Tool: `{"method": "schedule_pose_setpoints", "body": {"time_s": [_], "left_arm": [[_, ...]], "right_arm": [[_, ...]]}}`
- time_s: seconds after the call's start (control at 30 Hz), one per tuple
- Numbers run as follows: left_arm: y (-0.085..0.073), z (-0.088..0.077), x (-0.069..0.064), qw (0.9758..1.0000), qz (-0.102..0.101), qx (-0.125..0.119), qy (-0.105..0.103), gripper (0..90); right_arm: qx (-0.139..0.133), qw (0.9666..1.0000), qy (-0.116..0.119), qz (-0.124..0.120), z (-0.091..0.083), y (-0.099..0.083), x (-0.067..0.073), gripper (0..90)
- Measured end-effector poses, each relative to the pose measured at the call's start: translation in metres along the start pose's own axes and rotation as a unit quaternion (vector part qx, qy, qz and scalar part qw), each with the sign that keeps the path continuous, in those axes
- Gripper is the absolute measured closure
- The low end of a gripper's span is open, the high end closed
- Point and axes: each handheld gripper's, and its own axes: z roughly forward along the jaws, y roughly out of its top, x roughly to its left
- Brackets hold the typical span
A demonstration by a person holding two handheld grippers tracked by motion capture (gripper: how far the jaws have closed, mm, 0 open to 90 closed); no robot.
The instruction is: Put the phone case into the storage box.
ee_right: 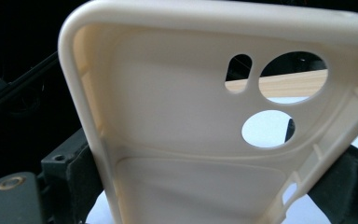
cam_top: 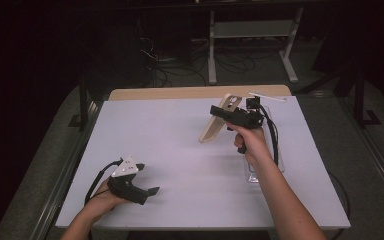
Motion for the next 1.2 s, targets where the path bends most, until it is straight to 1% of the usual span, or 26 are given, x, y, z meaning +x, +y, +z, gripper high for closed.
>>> {"method": "schedule_pose_setpoints", "body": {"time_s": [0.1, 0.17, 0.2, 0.23, 0.3, 0.37, 0.5, 0.6, 0.67, 1.03, 1.07, 1.2], "left_arm": [[0.000, 0.000, 0.000, 1.0000, -0.002, -0.003, -0.001, 2.0], [0.000, 0.000, 0.000, 1.0000, -0.002, -0.003, -0.001, 2.0], [0.000, 0.000, 0.000, 1.0000, -0.002, -0.003, -0.001, 2.0], [0.000, 0.000, 0.000, 1.0000, -0.002, -0.004, -0.001, 2.0], [0.000, 0.000, 0.000, 1.0000, -0.002, -0.005, -0.001, 2.0], [0.000, 0.000, 0.001, 1.0000, 0.001, -0.004, -0.001, 2.0], [0.000, 0.000, 0.001, 1.0000, 0.000, -0.004, -0.002, 2.0], [0.000, 0.000, 0.000, 1.0000, -0.004, -0.005, -0.002, 2.0], [0.000, 0.000, 0.000, 1.0000, -0.006, -0.007, -0.003, 2.0], [0.000, 0.001, 0.000, 0.9999, -0.007, -0.007, -0.004, 2.0], [0.000, 0.001, 0.000, 1.0000, -0.005, -0.006, -0.004, 2.0], [0.000, 0.001, 0.000, 1.0000, -0.006, -0.007, -0.004, 2.0]], "right_arm": [[-0.004, 1.0000, -0.004, -0.001, -0.003, 0.002, -0.004, 9.4], [-0.005, 1.0000, -0.005, 0.004, -0.006, 0.004, -0.005, 9.4], [-0.007, 1.0000, -0.006, 0.002, -0.007, 0.005, -0.006, 9.4], [-0.008, 0.9999, -0.006, 0.008, -0.010, 0.007, -0.008, 9.4], [-0.012, 0.9999, -0.008, 0.005, -0.011, 0.007, -0.009, 9.4], [-0.015, 0.9998, -0.010, 0.009, -0.015, 0.009, -0.011, 9.4], [-0.021, 0.9996, -0.012, 0.012, -0.020, 0.012, -0.014, 9.4], [-0.029, 0.9993, -0.020, 0.015, -0.028, 0.016, -0.019, 9.4], [-0.030, 0.9992, -0.021, 0.017, -0.029, 0.016, -0.020, 9.4], [-0.039, 0.9981, -0.042, 0.021, -0.044, 0.022, -0.032, 9.4], [-0.039, 0.9980, -0.042, 0.025, -0.045, 0.022, -0.033, 9.4], [-0.042, 0.9977, -0.048, 0.023, -0.049, 0.024, -0.036, 9.4]]}}
